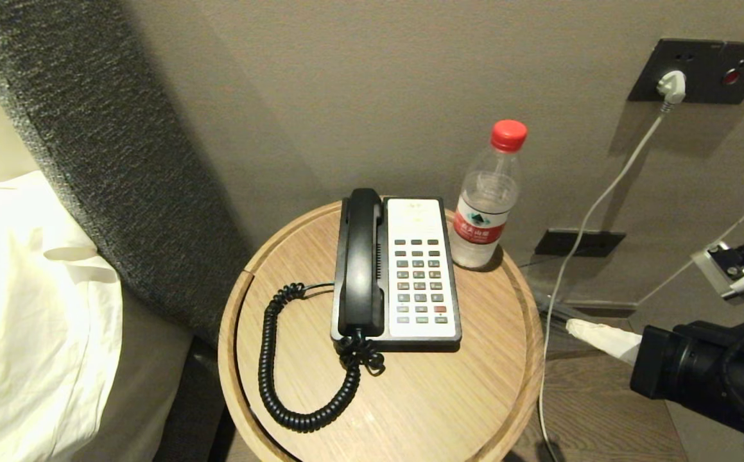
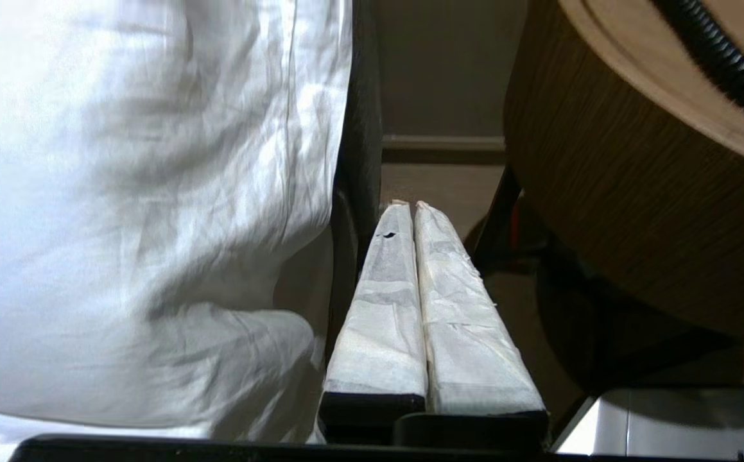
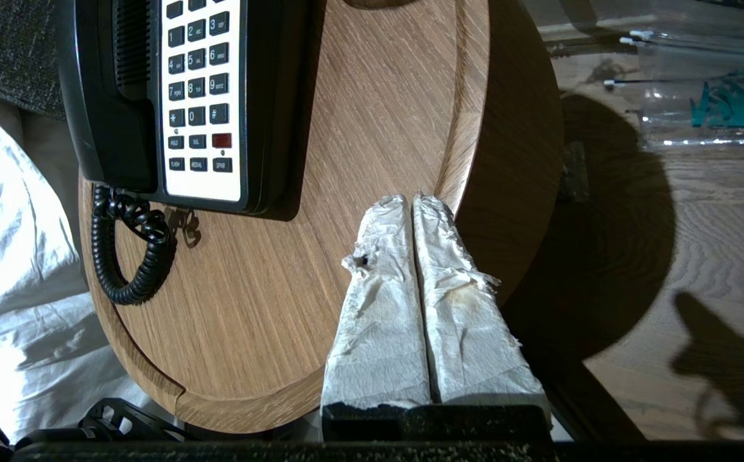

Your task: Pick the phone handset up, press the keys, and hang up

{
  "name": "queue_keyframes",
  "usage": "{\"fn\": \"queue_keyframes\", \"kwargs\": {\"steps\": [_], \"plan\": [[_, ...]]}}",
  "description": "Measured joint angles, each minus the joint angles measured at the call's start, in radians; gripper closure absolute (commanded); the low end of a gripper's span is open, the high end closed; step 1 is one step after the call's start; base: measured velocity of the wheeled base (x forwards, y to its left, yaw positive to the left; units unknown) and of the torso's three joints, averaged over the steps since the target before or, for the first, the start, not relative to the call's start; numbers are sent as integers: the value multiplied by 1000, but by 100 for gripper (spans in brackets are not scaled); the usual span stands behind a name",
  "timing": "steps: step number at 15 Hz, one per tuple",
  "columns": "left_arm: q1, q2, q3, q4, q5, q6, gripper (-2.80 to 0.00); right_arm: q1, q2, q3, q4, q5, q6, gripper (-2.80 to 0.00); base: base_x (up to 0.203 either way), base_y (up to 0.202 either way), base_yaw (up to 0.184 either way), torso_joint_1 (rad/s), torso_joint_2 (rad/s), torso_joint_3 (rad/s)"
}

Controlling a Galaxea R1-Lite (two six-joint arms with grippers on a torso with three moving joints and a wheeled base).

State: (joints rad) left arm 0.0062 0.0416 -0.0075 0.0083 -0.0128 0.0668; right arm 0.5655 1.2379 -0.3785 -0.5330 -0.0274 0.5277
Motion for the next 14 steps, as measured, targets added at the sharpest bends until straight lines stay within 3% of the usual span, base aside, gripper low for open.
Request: {"fn": "queue_keyframes", "kwargs": {"steps": [6, 14], "plan": [[-2, -40, 4, -6, 2, 11, 0, -9, -39, 57, -3, -1, -2, 0, 0, 0, 0, 0, 0, 0], [-2, -43, 4, -5, 2, 11, 0, -175, -305, 293, -7, -24, -24, 0, 0, 0, 0, 0, 0, 0]]}}
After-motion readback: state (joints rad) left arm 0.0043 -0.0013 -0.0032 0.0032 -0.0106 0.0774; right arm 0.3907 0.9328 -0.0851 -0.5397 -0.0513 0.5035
